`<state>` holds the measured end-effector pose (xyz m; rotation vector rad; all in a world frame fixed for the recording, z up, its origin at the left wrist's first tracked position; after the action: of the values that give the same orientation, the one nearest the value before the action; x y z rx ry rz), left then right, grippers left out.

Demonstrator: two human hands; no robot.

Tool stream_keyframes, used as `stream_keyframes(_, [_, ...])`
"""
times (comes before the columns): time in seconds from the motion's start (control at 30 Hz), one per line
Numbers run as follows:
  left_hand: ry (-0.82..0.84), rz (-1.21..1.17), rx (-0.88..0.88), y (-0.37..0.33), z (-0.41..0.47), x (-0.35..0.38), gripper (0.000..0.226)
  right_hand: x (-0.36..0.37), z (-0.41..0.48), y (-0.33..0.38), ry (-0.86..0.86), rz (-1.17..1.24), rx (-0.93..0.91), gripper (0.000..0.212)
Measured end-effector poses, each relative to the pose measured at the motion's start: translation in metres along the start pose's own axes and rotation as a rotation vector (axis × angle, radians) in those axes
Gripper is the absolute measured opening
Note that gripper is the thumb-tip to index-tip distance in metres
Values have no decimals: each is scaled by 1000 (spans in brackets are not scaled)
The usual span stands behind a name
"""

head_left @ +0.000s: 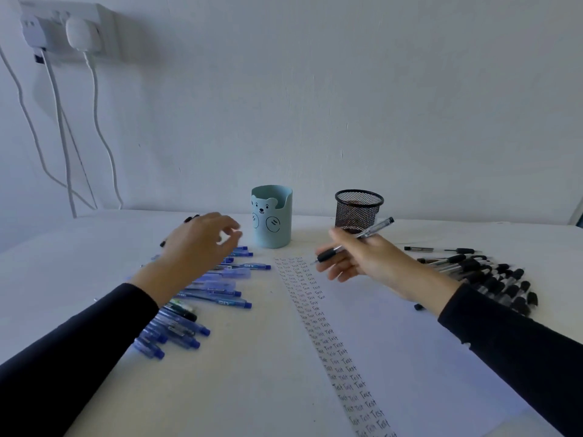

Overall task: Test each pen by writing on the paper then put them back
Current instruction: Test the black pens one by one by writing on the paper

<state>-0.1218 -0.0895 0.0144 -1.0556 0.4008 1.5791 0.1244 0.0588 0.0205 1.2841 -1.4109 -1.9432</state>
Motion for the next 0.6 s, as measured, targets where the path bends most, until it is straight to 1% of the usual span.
stream_keyframes(0.07, [106,-79,85,-24,-4,9,32,6,-3,-1,-1,-120,-27,34])
stream_keyframes(0.1, [200,-119,128,-34,-7,14,42,9,-5,-2,-18,-166,-36,31])
stream_keyframes(0.17, [384,-134,214,-49,-15,24,65,17,-6,-4,-60,-225,-50,32])
stream_keyframes(0.2, [436,-114,235,-52,-19,28,72,20,-4,-8,-90,-244,-55,36])
stream_keyframes(0.27, [475,-91,217,-52,-22,32,81,26,-1,-13,-172,-247,-58,43])
stream_keyframes(0.33, [516,-112,157,-50,-22,34,82,29,0,-18,-230,-180,-47,45])
stream_keyframes(0.4, [564,-154,108,-48,-21,34,85,30,-1,-20,-244,-149,-25,41])
stream_keyframes(0.5, [590,-185,85,-47,-21,33,92,31,-4,-16,-243,-187,-25,32])
stream_keyframes(0.6, [598,-190,76,-48,-21,32,90,31,-4,-15,-238,-192,-40,29])
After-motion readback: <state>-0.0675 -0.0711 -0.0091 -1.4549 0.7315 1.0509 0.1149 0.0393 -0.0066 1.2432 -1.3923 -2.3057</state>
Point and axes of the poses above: each hand's wrist, its own z-axis towards the middle knuckle, its own x-axis out of the palm, y = z × x, the point moved 2 cm from there along z, towards the middle knuckle, and after that the axes turned 6 degrees about -z, right-handed, at the moved point
